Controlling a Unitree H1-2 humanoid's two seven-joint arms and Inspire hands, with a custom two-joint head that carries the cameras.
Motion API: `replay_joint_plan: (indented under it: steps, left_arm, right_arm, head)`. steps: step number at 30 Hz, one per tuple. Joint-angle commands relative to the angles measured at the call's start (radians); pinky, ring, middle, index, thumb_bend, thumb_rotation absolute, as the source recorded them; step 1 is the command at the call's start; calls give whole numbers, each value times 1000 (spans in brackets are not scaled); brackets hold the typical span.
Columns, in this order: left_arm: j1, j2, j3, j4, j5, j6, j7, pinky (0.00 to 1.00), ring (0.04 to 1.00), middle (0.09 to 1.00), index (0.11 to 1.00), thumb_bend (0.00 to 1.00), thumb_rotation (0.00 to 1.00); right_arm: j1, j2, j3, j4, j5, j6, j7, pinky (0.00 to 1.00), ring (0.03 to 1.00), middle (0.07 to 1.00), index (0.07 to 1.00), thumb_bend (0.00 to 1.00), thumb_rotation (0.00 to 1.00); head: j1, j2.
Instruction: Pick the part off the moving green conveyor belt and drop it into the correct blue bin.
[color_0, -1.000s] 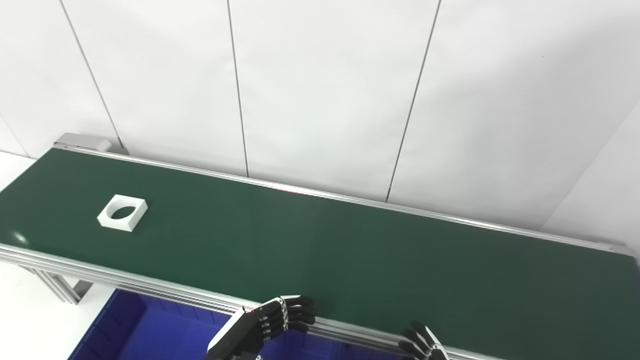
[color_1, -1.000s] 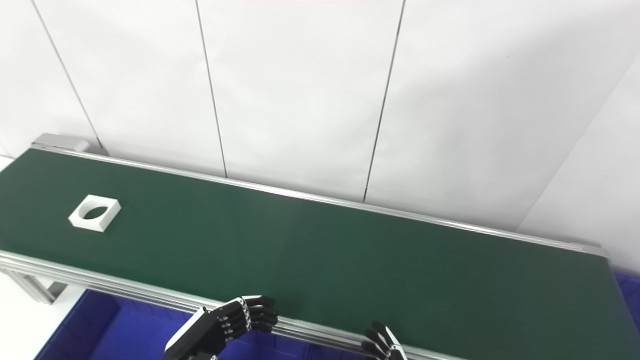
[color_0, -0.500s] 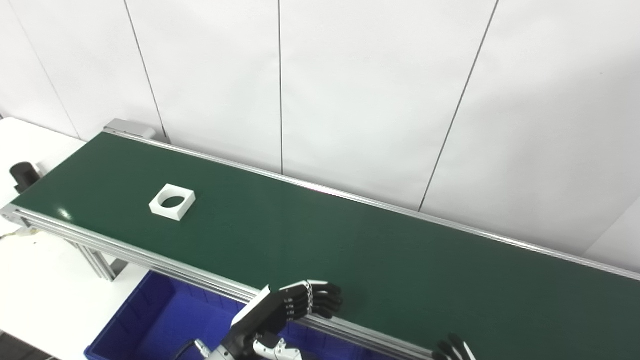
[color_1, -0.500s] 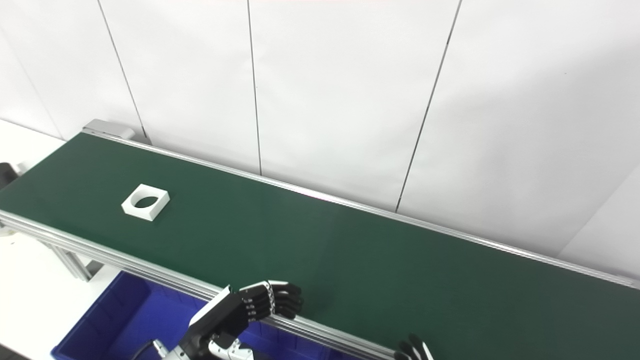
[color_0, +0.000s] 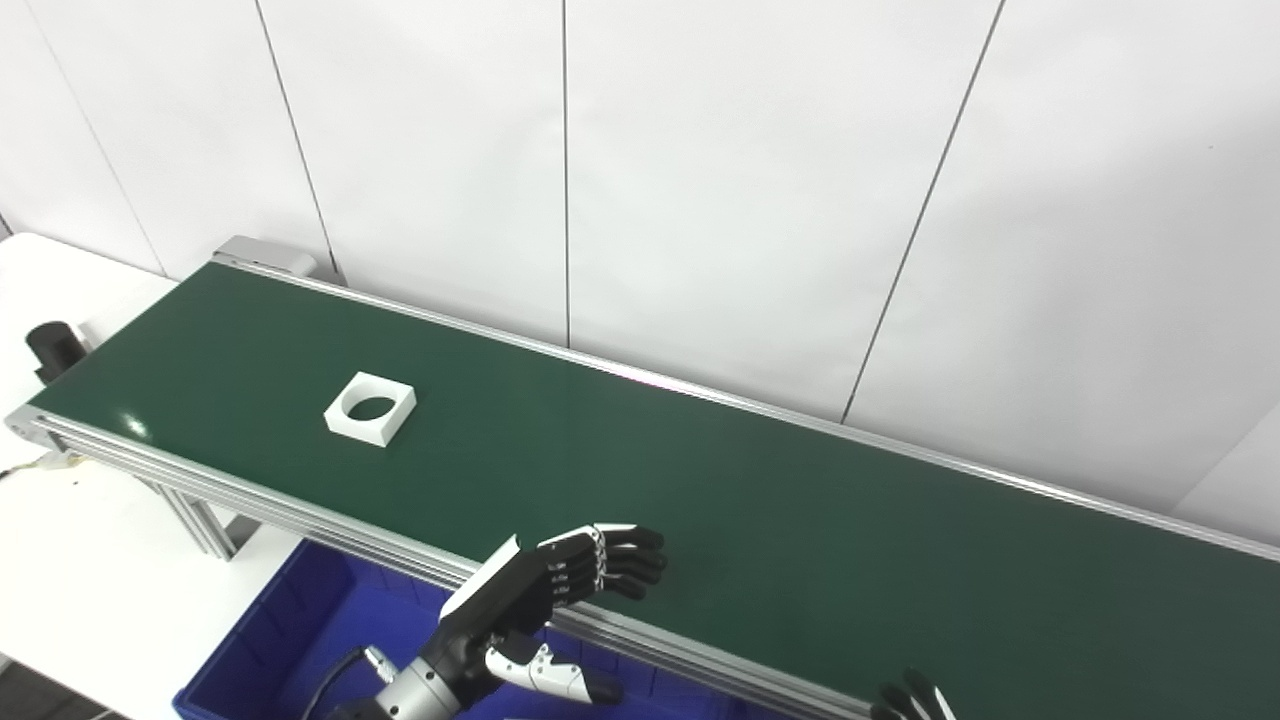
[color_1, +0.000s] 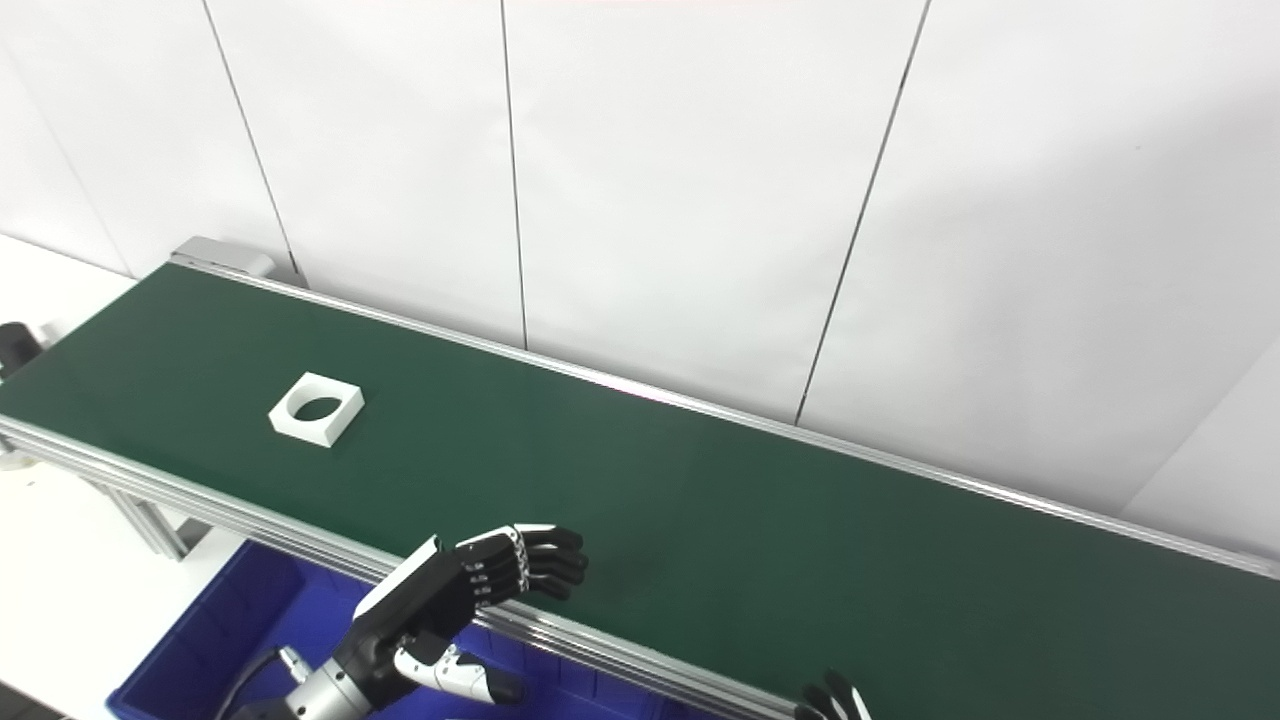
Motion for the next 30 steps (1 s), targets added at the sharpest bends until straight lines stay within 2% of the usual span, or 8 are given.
replay_joint_plan:
  steps: [1,5,12,18,23,30]
  left_arm:
    - [-34,22,14,-57,6,8,10,725,762,776,790,860,281]
    - [-74,66,37,-140,20,88,12,728,769,781,794,853,269]
    - [-139,152,75,-164,14,131,-8,715,772,796,801,829,279]
    - [-202,220,79,-130,89,154,-18,715,775,806,810,861,307]
    - [-252,244,76,-95,125,180,-22,728,785,818,813,856,272]
    - [-318,267,75,-22,205,149,-18,726,775,809,809,853,241]
  right_arm:
    - [-10,5,0,-13,14,-43,5,800,844,881,935,674,466]
    - [-10,7,0,-12,14,-40,4,801,846,883,934,680,479]
    - [-13,9,-1,-16,13,-38,1,789,836,876,928,668,473]
    - [-20,5,-2,-14,13,-33,4,791,836,875,930,660,472]
    - [-21,5,-2,-14,15,-31,5,789,837,878,930,662,467]
    - [-25,5,-2,-8,6,-40,2,778,829,872,925,649,462]
  head:
    - [1,1]
    - [1,2]
    - [0,5]
    - [2,2]
    - [-3,4]
    - [-3,3]
